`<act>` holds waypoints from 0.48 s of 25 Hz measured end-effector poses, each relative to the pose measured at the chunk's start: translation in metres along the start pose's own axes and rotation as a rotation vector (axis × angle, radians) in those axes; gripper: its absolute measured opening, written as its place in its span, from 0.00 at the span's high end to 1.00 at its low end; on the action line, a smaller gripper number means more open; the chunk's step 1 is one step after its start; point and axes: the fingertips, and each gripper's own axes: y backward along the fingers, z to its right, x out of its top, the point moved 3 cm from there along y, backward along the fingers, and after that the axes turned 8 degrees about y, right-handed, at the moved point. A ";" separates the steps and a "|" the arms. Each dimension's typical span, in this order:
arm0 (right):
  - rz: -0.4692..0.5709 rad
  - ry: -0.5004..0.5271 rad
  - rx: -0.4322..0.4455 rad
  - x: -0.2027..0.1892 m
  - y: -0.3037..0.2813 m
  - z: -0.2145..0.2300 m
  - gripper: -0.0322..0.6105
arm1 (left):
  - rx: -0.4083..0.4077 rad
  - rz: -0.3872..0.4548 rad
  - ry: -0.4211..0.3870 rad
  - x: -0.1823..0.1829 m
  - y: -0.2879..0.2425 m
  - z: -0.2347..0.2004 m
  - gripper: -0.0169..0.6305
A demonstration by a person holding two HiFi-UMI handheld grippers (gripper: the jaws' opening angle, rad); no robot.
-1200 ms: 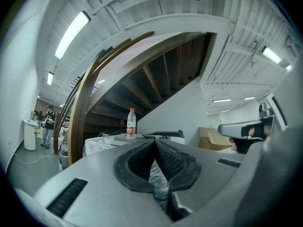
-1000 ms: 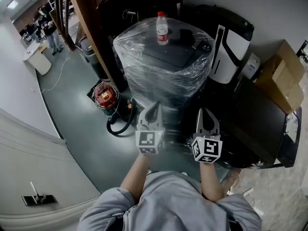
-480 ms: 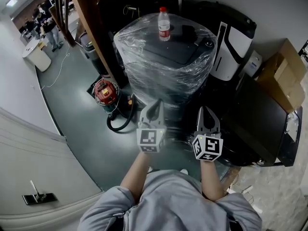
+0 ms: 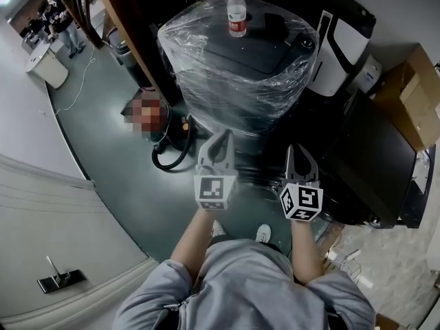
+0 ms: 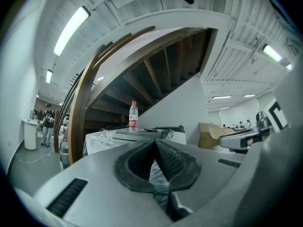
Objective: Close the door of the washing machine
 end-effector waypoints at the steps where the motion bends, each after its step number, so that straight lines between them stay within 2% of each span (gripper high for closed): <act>1: -0.009 0.002 0.002 -0.005 -0.002 0.000 0.95 | 0.001 -0.007 0.002 -0.003 -0.002 -0.002 0.98; 12: -0.143 0.012 0.023 -0.070 -0.021 0.000 0.94 | -0.033 0.002 -0.013 -0.022 -0.025 -0.005 0.98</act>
